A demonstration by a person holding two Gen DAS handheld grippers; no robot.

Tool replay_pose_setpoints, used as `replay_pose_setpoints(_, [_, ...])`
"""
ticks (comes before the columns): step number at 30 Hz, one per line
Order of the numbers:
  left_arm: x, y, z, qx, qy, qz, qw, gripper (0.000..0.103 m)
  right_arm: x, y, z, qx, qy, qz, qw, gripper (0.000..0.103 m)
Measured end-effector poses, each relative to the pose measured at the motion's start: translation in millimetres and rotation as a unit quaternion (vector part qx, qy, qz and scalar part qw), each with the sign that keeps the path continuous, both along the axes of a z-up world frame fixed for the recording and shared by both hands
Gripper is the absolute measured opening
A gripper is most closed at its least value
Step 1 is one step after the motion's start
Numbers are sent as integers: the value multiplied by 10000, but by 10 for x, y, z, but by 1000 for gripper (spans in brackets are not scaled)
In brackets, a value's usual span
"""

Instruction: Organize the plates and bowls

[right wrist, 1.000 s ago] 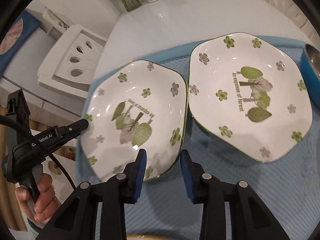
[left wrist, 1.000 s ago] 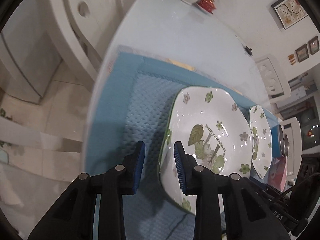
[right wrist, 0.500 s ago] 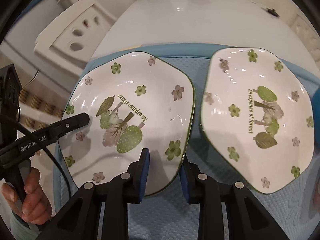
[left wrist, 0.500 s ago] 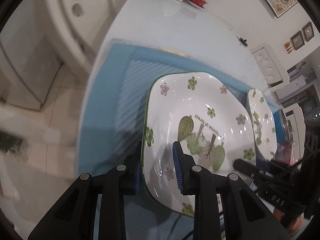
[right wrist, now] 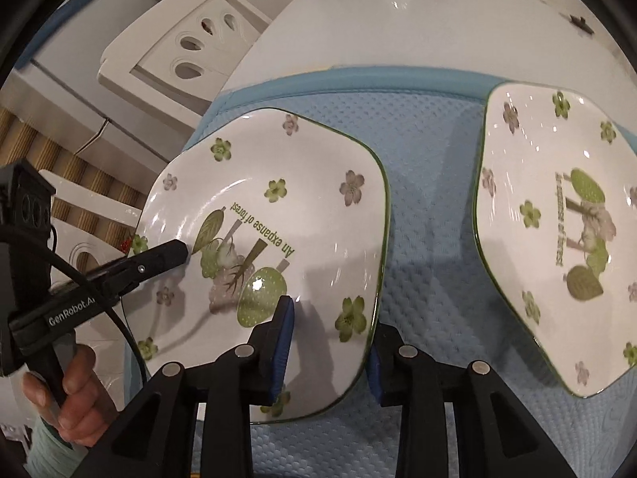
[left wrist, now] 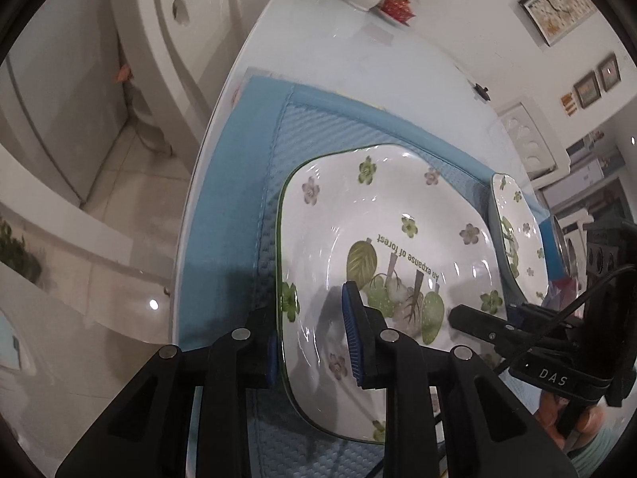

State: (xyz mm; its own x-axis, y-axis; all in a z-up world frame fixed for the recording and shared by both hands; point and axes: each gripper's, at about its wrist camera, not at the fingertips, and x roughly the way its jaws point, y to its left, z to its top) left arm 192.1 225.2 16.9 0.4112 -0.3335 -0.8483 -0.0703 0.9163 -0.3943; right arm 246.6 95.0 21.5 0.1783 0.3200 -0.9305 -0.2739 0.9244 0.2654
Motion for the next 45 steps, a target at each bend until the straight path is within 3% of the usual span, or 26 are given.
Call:
replay_pose_setpoints(7, [-160, -143, 285, 262, -357, -128, 9989, 22, -241, -74, 267, 157, -292, 142, 9993, 31])
replay_pose_setpoints(14, [-444, -162, 499, 176, -578, -136, 9981, 22, -491, -140, 532, 59, -593, 274, 9979, 31])
replay_pose_setpoints(20, [-937, -360, 921, 212, -883, -137, 9958, 22, -996, -303, 987, 100, -990, 350, 9944, 31])
replay_pose_setpoints(25, [-1405, -616, 1085, 196, -930, -107, 9954, 22, -1557, -571, 1207, 155, -1083, 311, 9935, 31])
replay_pose_setpoints(36, [-2292, -1029, 740, -23, -321, 155, 9994, 22, -2524, -1018, 980, -67, -566, 515, 9970, 31])
replay_pose_setpoints(45, [-2464, -1116, 423, 229, -257, 383, 9987, 22, -2571, -1003, 673, -215, -382, 608, 9972, 31])
